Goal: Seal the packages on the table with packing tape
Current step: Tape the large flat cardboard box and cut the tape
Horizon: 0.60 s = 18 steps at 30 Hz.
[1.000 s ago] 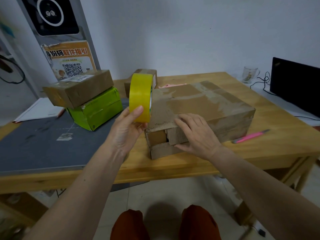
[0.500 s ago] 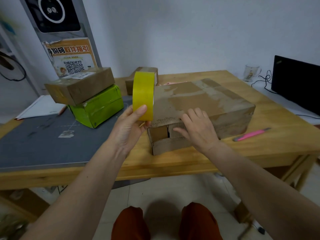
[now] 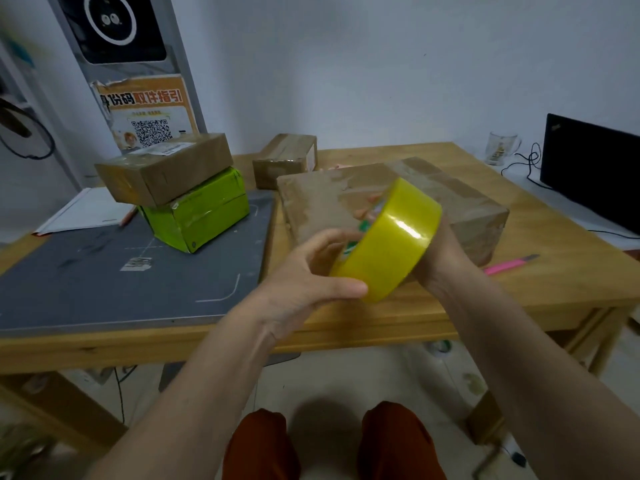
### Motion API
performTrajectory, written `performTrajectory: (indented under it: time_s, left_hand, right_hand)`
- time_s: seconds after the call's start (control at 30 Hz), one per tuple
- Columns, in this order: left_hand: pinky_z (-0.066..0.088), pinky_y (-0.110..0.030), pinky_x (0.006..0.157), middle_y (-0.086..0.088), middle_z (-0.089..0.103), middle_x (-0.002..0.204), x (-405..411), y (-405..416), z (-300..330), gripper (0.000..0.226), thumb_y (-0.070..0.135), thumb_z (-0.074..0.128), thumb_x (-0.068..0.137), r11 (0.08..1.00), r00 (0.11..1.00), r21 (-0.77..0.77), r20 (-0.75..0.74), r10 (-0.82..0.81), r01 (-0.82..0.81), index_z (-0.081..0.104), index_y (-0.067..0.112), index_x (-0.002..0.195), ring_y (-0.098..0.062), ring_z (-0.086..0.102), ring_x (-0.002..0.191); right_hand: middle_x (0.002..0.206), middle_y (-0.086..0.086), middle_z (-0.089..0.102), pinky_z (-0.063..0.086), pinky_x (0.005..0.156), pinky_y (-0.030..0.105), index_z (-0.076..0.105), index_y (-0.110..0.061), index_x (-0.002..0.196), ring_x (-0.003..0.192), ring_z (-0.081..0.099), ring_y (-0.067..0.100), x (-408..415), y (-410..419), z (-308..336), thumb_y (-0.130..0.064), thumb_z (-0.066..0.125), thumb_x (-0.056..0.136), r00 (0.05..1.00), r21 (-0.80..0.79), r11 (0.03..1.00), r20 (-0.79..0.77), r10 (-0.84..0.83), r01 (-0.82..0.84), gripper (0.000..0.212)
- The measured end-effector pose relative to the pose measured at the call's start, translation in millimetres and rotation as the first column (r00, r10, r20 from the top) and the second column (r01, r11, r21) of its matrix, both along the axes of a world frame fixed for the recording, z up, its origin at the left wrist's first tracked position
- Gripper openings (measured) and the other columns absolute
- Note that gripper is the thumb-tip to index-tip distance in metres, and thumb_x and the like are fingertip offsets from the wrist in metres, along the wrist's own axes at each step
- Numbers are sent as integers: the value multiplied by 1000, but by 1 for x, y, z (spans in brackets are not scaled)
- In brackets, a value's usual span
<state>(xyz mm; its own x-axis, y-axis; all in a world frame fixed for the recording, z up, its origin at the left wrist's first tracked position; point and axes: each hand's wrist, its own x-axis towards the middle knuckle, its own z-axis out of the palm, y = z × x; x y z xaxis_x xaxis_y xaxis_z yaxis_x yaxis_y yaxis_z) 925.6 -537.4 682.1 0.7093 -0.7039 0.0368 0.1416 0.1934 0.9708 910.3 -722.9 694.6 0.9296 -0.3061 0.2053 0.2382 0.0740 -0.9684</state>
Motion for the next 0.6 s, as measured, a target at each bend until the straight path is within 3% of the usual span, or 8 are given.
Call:
performTrajectory:
  time_s: [0.07, 0.13, 0.23, 0.3, 0.4, 0.53, 0.6]
  left_hand:
    - [56, -30, 73, 0, 72, 110, -9, -6, -12, 91, 1, 88, 52, 996, 988, -55, -145, 54, -63, 56, 25, 133, -20, 70, 97]
    - [58, -28, 73, -7, 74, 106, -18, -12, -27, 87, -10, 79, 60, 980, 937, -148, -340, 76, -133, 48, 11, 139, -20, 71, 94]
    - [56, -26, 88, -15, 70, 115, -29, -18, -48, 64, -8, 70, 69, 964, 861, -170, -501, 92, -202, 55, -2, 131, -24, 68, 107]
    - [57, -29, 88, -19, 69, 115, -35, -22, -58, 53, -6, 68, 70, 953, 807, -133, -571, 151, -273, 62, -4, 123, -29, 67, 110]
    - [59, -32, 83, -22, 71, 108, -37, -27, -62, 34, -2, 68, 76, 927, 761, -63, -593, 262, -369, 67, -4, 111, -31, 69, 102]
    - [59, -30, 81, -19, 73, 100, -39, -33, -65, 13, 0, 67, 86, 880, 743, 37, -520, 421, -473, 71, -2, 98, -25, 70, 89]
    - [59, -28, 78, -19, 72, 99, -41, -35, -68, 10, 1, 67, 87, 861, 733, 59, -497, 465, -506, 71, -1, 96, -22, 70, 85]
  right_hand:
    - [91, 20, 66, 50, 82, 53, 66, -14, 82, 89, 63, 31, -9, 0, -10, -38, 69, 46, 998, 120, 991, 0, -67, 67, 43]
    - [94, 21, 64, 47, 80, 45, 66, -12, 84, 90, 61, 31, -15, 1, -20, -42, 67, 44, 987, 220, 964, 15, -157, 150, 50]
    - [100, 23, 65, 47, 77, 38, 66, -7, 101, 88, 61, 27, -19, 0, -34, -27, 61, 67, 959, 257, 928, 19, -284, 270, 40]
    - [96, 16, 67, 47, 73, 34, 66, -5, 108, 87, 61, 25, -20, -2, -44, -12, 59, 84, 934, 216, 913, 14, -357, 346, 25]
    - [78, -2, 70, 49, 60, 22, 67, -12, 100, 72, 64, 10, -21, -5, -55, 1, 54, 92, 918, 226, 895, 10, -397, 385, 20]
    - [104, 23, 63, 48, 67, 27, 62, 4, 118, 88, 57, 25, -23, -4, -65, 3, 51, 93, 913, 314, 866, -12, -408, 390, 27]
    - [106, 24, 61, 46, 68, 29, 60, 4, 122, 90, 55, 25, -25, -2, -71, 4, 54, 92, 910, 352, 846, -42, -413, 400, 30]
